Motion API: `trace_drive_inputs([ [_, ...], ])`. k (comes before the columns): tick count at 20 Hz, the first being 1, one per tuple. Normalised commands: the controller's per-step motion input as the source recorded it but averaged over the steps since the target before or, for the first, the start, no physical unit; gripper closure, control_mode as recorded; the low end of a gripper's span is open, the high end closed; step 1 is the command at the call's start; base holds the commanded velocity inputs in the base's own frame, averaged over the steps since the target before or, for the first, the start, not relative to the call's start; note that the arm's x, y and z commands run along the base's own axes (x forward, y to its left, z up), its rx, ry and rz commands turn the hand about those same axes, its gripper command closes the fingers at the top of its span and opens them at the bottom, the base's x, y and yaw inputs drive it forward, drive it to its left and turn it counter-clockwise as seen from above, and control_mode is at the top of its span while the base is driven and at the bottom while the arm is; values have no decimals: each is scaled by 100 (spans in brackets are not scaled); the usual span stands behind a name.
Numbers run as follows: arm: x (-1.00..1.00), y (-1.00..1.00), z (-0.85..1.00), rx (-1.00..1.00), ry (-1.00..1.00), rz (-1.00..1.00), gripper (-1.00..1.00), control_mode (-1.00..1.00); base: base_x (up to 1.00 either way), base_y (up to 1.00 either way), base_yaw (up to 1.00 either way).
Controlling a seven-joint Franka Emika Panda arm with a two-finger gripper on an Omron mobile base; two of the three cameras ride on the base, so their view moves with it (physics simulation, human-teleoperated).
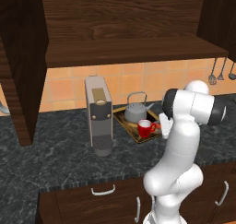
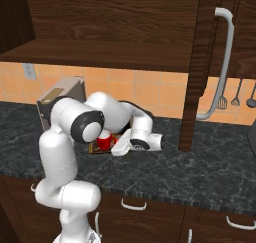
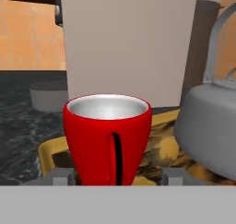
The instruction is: Pick the kettle from the counter and place it on the tray. Then pick the mug from the cabinet and place it on the tray. Then close the cabinet doors.
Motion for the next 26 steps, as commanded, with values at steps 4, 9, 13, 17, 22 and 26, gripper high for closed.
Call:
trace_drive_inputs([
  [4, -37, -1, 37, -1, -1, -1, -100, -100, 0, 0, 0],
  [9, -51, 0, 53, -1, -4, -4, -100, -100, 0, 0, 0],
  [13, -54, -4, 48, -4, -1, -11, -100, -100, 0, 0, 0],
  [17, -50, -4, 20, -3, -4, -13, -100, -100, 0, 0, 0],
  [22, -62, -12, 3, 0, -20, -6, -100, -100, 0, 0, 0],
  [26, -41, -21, 28, 0, -13, -14, -100, -100, 0, 0, 0],
])
